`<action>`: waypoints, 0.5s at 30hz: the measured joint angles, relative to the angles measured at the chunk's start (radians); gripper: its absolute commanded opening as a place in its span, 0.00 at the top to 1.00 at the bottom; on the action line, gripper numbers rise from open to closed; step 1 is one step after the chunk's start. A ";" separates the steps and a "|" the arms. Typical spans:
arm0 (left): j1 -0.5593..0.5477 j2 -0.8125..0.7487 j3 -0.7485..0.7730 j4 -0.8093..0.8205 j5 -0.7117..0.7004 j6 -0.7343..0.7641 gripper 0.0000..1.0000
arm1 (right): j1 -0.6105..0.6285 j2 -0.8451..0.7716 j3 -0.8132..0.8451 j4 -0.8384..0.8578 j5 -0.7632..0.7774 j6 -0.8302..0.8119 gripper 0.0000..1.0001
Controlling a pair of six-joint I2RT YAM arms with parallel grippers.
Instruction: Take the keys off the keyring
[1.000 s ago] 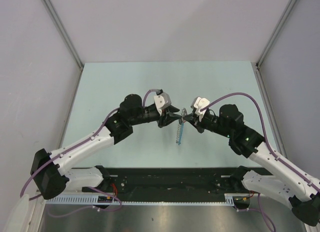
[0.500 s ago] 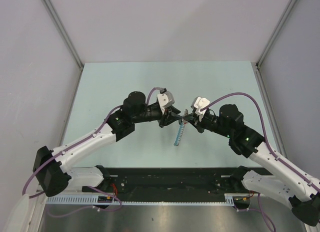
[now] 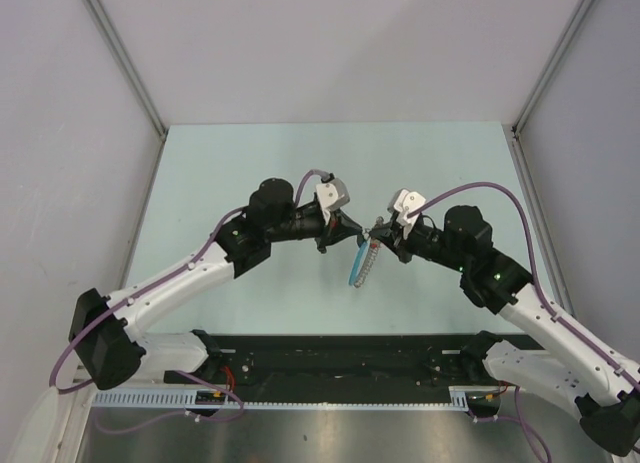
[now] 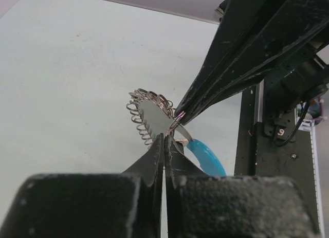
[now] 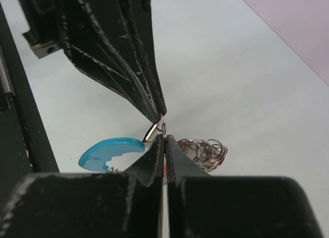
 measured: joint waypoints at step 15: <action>0.061 0.051 0.023 0.017 0.133 -0.137 1.00 | -0.112 -0.074 -0.156 0.293 -0.179 0.175 1.00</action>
